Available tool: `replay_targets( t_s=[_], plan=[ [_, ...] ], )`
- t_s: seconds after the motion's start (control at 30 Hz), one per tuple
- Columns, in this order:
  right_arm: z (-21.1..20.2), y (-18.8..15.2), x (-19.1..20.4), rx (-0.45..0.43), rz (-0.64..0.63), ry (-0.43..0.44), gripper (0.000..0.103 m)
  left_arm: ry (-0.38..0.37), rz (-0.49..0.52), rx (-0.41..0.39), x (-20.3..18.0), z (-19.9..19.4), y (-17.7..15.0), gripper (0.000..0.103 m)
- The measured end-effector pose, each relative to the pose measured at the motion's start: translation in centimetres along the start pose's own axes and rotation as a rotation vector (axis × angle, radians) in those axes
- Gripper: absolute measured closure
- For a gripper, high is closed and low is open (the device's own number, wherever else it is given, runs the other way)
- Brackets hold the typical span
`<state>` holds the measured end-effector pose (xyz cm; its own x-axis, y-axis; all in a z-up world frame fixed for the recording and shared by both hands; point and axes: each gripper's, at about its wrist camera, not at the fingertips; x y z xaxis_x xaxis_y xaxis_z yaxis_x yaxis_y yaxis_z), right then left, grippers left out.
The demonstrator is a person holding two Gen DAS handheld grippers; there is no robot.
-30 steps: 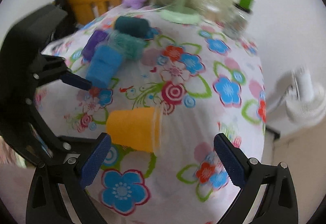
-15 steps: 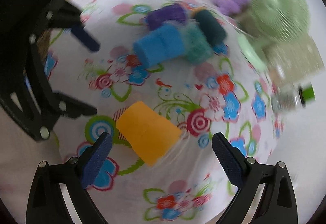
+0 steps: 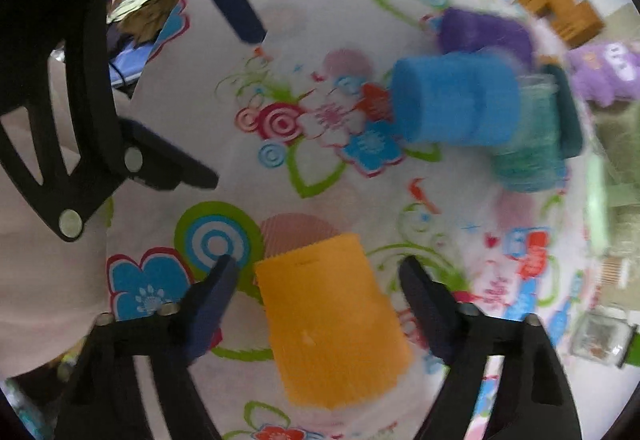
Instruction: Flip cup upside down
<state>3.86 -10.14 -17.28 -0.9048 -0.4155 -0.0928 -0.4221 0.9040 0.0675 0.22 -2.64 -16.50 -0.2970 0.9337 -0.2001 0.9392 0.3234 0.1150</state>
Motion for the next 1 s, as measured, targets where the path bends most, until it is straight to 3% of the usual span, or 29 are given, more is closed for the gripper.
replay_targets(
  t_s=[0.07, 0.1, 0.3, 0.67, 0.87, 1.0],
  plan=[
    [0.7, 0.0, -0.4, 0.003, 0.022, 0.055, 0.035, 0.010, -0.033, -0.018, 0.7, 0.0, 0.0, 0.008],
    [0.7, 0.0, -0.6, -0.007, 0.036, 0.071, 0.044, 0.008, -0.046, -0.019, 1.1, 0.0, 0.1, 0.008],
    [-1.0, -0.6, -2.4, -0.078, 0.247, 0.051, 0.046, 0.025, -0.050, -0.021, 2.3, -0.6, 0.9, 0.008],
    [-7.9, -3.3, -3.8, -0.299, 0.773, -0.189, 0.046, 0.015, 0.078, -0.066, 1.9, -4.2, 3.6, 0.008],
    [-10.3, -3.0, -3.4, -0.337, 0.959, -0.344, 0.046, -0.007, 0.141, -0.093, 1.1, -6.3, 4.9, 0.008],
    [-11.3, -3.3, -3.5, -0.350, 1.048, -0.397, 0.046, -0.009, 0.199, -0.124, -0.1, -7.8, 5.5, 0.008]
  ],
)
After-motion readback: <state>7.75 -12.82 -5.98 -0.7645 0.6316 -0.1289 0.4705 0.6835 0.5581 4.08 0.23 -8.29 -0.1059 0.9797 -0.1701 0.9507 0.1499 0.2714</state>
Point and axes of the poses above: each gripper's, at about its wrist camera, not at the fingertips, and z roughly the way its jaws point, x to its left, y to its top, and after that the axes turned 8 degrees about -z, right-handed
